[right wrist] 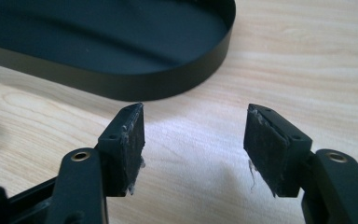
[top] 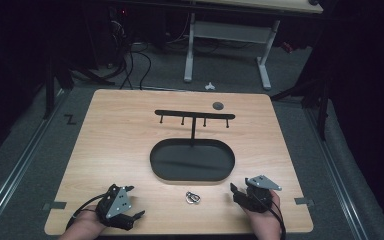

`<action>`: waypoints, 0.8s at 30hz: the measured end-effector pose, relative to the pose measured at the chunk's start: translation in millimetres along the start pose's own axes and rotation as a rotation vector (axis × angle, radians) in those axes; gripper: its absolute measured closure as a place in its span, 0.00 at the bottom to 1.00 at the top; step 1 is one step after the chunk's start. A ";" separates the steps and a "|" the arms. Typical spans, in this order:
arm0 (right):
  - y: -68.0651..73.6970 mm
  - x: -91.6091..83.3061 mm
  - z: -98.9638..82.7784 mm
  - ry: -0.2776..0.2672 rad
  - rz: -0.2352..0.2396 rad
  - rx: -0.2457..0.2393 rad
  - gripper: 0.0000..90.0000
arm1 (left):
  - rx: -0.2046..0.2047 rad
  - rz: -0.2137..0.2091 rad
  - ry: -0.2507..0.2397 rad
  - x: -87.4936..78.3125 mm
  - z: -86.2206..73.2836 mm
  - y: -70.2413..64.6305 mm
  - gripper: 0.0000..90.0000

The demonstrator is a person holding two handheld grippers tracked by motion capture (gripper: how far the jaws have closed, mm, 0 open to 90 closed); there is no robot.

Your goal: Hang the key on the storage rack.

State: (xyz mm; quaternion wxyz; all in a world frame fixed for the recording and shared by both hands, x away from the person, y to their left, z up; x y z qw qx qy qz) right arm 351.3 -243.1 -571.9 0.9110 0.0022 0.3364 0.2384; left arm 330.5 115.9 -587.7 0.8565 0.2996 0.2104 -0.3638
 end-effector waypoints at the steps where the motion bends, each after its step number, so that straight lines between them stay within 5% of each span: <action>1: 0.0 0.0 0.0 0.000 0.000 0.000 0.43 | 0.000 0.000 0.000 0.0 0.0 0.0 0.17; 24: 1.9 0.9 1.1 -0.024 0.011 -0.001 0.39 | -0.014 -0.006 0.004 0.8 0.3 0.5 0.17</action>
Point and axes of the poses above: each handheld gripper's, and its own axes: x roughly forward along the jaws, z roughly out of its top, y roughly to its left, the point moved 9 cm from there along x, roughly forward along the jaws, and after that the axes turned 13 degrees about z, right-handed, at the moved point
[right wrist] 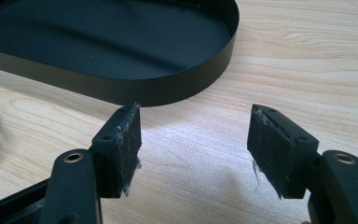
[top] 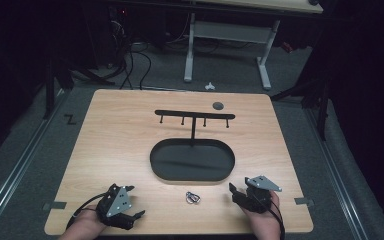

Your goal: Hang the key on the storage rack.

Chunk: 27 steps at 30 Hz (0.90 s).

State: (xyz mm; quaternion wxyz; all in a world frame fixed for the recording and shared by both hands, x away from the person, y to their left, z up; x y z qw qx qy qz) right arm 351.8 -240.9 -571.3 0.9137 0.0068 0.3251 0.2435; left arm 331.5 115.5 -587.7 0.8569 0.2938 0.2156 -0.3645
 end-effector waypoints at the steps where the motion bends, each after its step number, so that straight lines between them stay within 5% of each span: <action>1: 0.2 0.2 -0.2 0.000 0.001 0.002 0.39 | -0.006 -0.003 -0.004 -0.2 0.2 0.5 0.17; 15: 5.2 0.3 3.3 -0.011 0.028 0.005 0.40 | -0.102 -0.018 -0.041 -3.5 2.6 9.0 0.17; 18: 9.9 -0.1 5.9 0.002 0.037 -0.023 0.47 | -0.153 -0.019 -0.059 -5.3 4.2 14.8 0.17; 27: 27.8 1.9 9.3 0.069 0.056 -0.108 0.46 | -0.236 0.004 -0.127 -11.0 9.1 26.6 0.17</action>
Point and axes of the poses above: each handheld gripper's, and its own axes: x roughly forward along the jaws, z roughly out of its top, y roughly to its left, the point moved 9 cm from there along x, roughly forward along the jaws, and after that the axes turned 13 degrees about z, right-handed, at the moved point
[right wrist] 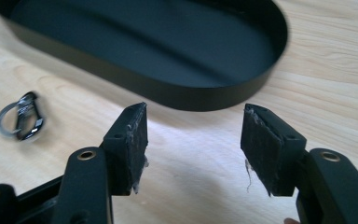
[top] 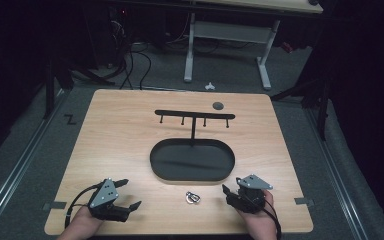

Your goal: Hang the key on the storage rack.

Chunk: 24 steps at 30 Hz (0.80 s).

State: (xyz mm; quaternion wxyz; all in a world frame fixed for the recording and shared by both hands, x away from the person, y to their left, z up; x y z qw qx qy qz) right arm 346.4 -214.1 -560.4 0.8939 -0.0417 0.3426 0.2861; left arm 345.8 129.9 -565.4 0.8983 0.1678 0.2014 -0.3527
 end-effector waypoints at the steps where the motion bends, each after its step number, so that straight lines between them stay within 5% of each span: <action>1: 2.8 1.0 0.3 0.008 0.008 -0.012 0.45 | -0.005 0.002 -0.004 -0.7 0.8 1.1 0.17; 15: 19.5 10.3 0.9 0.077 0.018 -0.060 0.43 | -0.117 0.044 -0.150 -13.5 16.0 13.5 0.17; 24: 25.5 10.0 2.3 0.130 0.025 -0.088 0.42 | -0.145 0.056 -0.161 -15.6 15.8 15.4 0.17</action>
Point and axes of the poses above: each handheld gripper's, and its own axes: x roughly forward along the jaws, z roughly out of its top, y roughly to its left, the point moved 9 cm from there along x, roughly forward along the jaws, and after that the axes turned 13 degrees about z, right-handed, at the moved point
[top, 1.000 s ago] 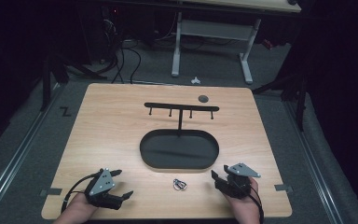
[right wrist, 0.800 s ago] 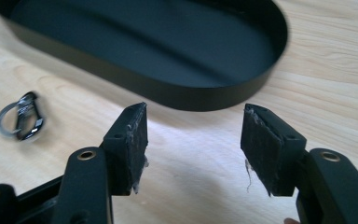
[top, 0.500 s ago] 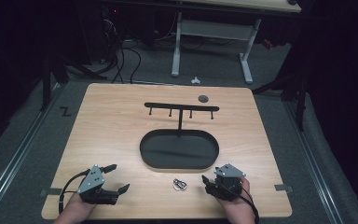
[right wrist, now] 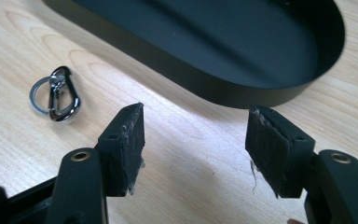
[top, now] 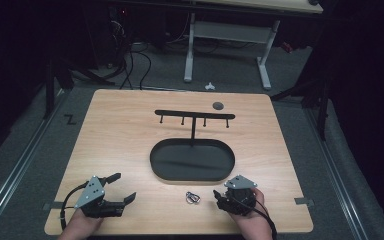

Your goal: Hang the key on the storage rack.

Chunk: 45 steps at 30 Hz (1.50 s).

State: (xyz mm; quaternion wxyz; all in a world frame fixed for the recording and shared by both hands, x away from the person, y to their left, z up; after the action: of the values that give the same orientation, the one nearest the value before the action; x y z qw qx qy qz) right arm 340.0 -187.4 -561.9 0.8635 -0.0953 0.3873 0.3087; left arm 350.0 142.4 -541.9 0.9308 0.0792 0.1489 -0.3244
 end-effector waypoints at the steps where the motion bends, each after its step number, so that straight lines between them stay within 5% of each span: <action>1: 1.3 2.2 0.7 0.018 0.010 -0.011 0.40 | 0.004 0.007 -0.004 0.1 0.4 -0.3 0.17; 14: -4.7 3.8 -1.7 0.204 0.031 0.029 0.30 | 0.003 0.073 -0.012 1.1 2.9 9.7 0.17; 19: -5.2 3.2 -0.6 0.288 0.064 0.034 0.29 | 0.010 0.065 -0.023 1.6 2.8 7.5 0.17; 31: 4.0 2.4 -3.0 0.515 0.075 -0.016 0.28 | 0.019 0.064 -0.049 1.1 4.6 5.6 0.17; 39: 8.3 5.3 -2.6 0.533 0.100 -0.003 0.29 | 0.050 0.050 0.019 6.9 -4.0 4.8 0.17; 42: 8.7 5.8 0.9 0.522 0.101 0.006 0.29 | 0.041 -0.015 0.031 7.3 -7.0 -0.9 0.17; 45: 11.4 7.5 4.6 0.511 0.114 0.005 0.29 | 0.073 -0.021 0.027 7.3 -7.8 -5.3 0.17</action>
State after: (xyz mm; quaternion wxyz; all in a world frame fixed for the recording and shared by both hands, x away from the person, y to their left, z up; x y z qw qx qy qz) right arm 339.7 -173.1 -563.4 0.7193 -0.1460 0.5982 0.3216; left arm 350.4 135.9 -551.9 0.9217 0.1158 0.1501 -0.3385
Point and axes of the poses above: each handheld gripper's, and its own axes: x roughly forward along the jaws, z roughly out of its top, y roughly to its left, the point moved 9 cm from there along x, roughly forward along the jaws, and after that the axes turned 13 degrees about z, right-handed, at the moved point
